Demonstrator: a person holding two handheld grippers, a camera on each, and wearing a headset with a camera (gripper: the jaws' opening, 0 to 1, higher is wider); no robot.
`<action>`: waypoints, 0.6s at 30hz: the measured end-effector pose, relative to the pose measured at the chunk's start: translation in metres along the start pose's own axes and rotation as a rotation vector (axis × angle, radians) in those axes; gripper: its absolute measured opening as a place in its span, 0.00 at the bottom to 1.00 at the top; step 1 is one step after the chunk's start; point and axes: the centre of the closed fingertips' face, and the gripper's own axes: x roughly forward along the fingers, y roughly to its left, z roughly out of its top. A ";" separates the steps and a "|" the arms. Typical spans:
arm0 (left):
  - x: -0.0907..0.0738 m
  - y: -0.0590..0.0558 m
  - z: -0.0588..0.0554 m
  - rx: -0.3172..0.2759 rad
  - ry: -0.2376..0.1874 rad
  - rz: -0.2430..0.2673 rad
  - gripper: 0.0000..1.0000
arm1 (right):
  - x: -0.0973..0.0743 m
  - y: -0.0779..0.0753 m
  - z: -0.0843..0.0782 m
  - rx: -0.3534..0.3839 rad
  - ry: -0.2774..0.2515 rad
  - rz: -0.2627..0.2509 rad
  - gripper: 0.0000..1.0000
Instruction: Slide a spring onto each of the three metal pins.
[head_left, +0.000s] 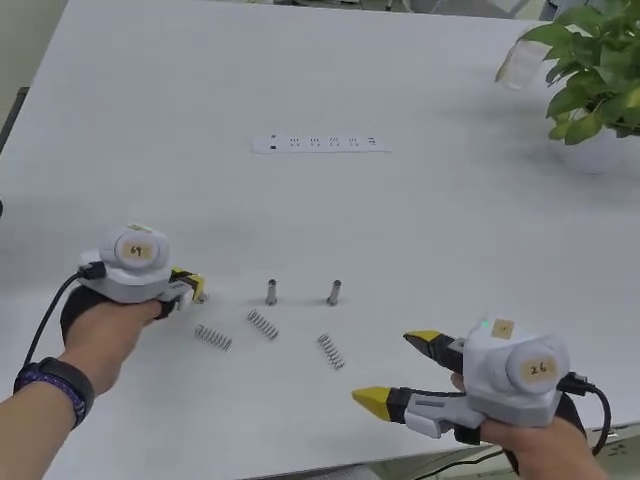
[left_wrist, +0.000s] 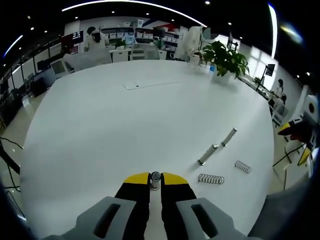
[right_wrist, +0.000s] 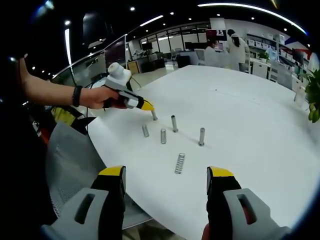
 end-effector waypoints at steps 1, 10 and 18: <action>0.000 0.000 0.000 0.001 0.000 0.001 0.00 | 0.000 0.001 0.000 0.000 0.001 0.000 0.64; -0.002 -0.006 -0.004 0.044 0.002 0.007 0.00 | -0.001 0.003 -0.001 0.000 -0.001 0.002 0.64; -0.002 -0.009 -0.004 0.078 -0.005 0.017 0.00 | -0.003 0.001 -0.002 0.003 -0.006 -0.004 0.64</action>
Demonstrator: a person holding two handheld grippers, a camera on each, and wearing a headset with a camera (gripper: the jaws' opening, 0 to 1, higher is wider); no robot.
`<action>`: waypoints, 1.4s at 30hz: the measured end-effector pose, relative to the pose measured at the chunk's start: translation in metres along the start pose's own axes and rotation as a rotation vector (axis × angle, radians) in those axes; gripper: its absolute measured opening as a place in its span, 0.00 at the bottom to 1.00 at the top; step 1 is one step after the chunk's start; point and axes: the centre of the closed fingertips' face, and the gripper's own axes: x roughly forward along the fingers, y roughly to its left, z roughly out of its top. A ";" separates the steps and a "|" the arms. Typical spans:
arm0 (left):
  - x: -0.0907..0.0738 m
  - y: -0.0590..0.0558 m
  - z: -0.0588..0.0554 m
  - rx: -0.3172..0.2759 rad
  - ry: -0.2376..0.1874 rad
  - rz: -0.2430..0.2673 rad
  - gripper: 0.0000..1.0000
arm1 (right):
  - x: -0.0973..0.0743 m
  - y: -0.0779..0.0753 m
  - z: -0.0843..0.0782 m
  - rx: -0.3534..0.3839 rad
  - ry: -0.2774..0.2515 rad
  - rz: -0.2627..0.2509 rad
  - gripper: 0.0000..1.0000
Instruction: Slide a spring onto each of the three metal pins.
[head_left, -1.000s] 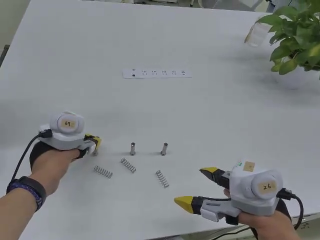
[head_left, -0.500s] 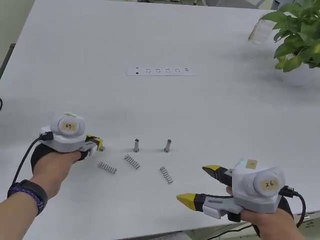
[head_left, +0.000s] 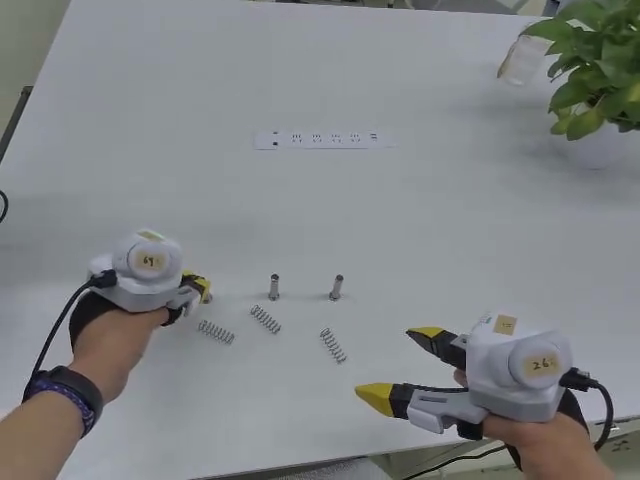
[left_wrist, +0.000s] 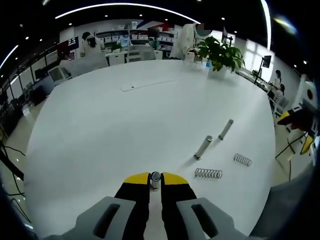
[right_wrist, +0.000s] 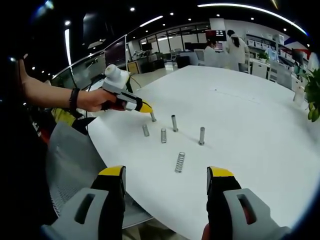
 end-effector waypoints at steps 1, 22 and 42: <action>0.000 0.000 0.000 0.009 -0.001 0.000 0.00 | 0.000 0.000 0.000 0.002 0.000 -0.001 0.64; 0.002 -0.002 -0.007 0.027 0.002 0.008 0.00 | -0.001 0.000 -0.003 0.004 0.004 -0.002 0.64; 0.009 -0.003 -0.018 0.015 0.017 0.020 0.00 | -0.001 -0.003 -0.004 0.007 0.006 -0.007 0.64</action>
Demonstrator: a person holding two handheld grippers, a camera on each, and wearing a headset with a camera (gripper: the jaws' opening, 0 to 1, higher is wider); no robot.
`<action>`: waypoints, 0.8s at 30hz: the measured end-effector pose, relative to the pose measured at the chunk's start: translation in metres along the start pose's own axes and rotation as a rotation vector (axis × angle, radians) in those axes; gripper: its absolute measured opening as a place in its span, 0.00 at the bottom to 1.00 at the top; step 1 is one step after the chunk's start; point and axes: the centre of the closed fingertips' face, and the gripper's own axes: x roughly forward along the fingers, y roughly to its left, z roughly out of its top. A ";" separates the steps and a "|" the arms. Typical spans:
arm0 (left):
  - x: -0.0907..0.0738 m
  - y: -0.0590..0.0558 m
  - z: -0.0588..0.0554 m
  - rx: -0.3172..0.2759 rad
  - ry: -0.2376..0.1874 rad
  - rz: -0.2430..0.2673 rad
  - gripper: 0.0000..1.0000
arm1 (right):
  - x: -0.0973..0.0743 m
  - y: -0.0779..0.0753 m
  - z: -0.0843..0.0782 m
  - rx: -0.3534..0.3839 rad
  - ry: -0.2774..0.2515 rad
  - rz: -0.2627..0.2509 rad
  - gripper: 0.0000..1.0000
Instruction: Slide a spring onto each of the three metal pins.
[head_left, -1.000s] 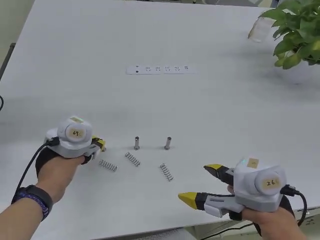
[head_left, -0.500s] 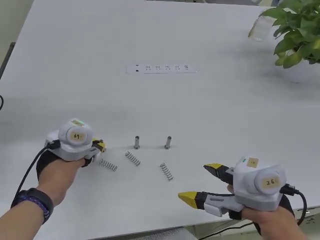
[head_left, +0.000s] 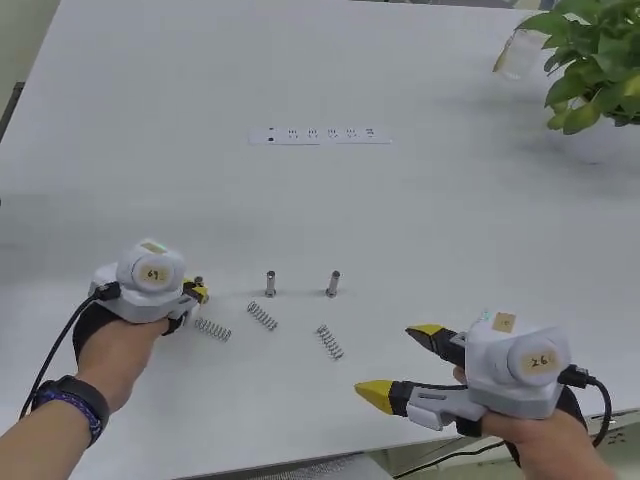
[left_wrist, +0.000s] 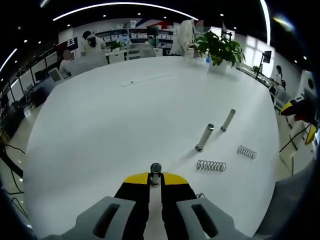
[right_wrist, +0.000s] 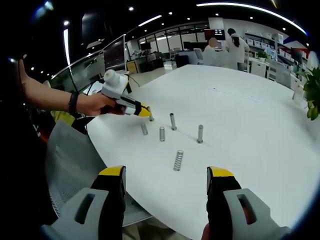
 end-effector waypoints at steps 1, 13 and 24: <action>0.000 0.000 -0.001 0.001 0.002 0.002 0.00 | 0.000 0.000 0.000 -0.001 0.000 -0.001 0.64; 0.005 0.000 -0.006 -0.004 0.013 0.003 0.00 | -0.003 -0.002 -0.002 0.000 0.006 -0.007 0.64; 0.009 0.000 -0.007 -0.004 0.016 0.003 0.00 | -0.004 -0.002 -0.004 0.004 0.010 -0.007 0.64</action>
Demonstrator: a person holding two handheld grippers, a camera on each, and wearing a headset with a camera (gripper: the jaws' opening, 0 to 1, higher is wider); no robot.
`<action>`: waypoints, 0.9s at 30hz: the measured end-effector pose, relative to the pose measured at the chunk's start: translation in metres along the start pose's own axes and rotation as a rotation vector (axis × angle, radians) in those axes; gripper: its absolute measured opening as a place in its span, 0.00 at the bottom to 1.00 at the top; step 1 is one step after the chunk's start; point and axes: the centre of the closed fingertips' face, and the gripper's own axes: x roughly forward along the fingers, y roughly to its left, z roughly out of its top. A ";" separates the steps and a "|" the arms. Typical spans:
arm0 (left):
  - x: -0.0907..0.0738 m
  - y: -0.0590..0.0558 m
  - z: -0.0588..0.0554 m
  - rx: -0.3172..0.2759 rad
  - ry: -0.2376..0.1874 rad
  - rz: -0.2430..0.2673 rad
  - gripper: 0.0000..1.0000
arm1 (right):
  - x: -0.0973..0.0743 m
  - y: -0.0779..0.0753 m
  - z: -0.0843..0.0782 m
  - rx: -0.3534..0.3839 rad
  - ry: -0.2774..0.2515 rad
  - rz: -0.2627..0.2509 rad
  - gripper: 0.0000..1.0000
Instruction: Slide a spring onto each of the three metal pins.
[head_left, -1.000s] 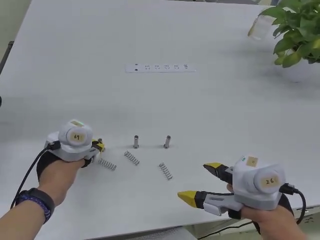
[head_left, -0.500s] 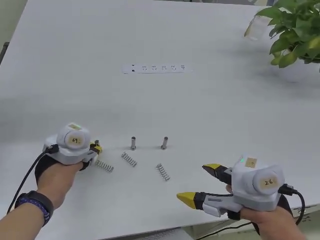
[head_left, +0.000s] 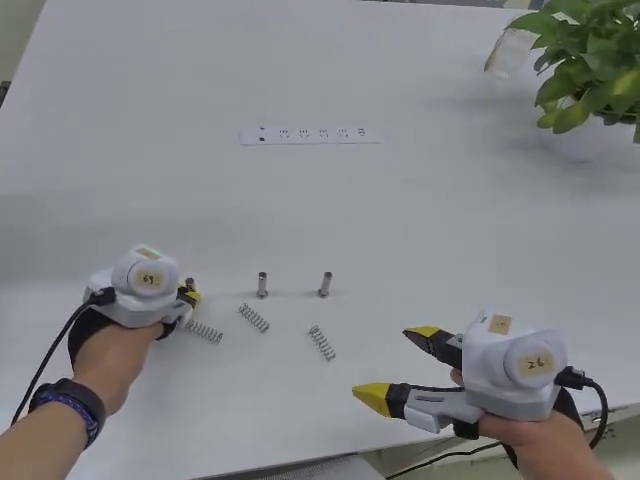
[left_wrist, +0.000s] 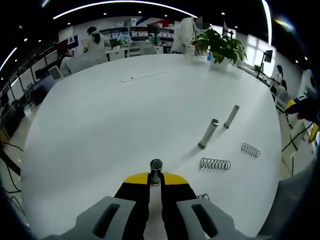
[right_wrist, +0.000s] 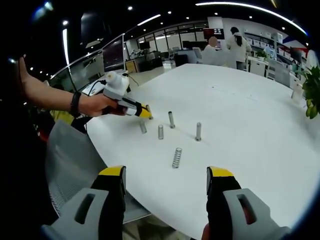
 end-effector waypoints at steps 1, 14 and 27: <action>0.001 0.000 0.000 -0.001 0.001 0.001 0.00 | 0.000 0.000 0.000 0.000 0.001 0.000 0.64; 0.004 0.001 0.000 -0.004 0.002 0.003 0.00 | -0.002 -0.001 -0.003 0.004 0.005 -0.005 0.64; 0.000 0.002 -0.004 -0.054 0.006 -0.003 0.10 | -0.001 0.000 -0.001 0.013 -0.004 -0.004 0.63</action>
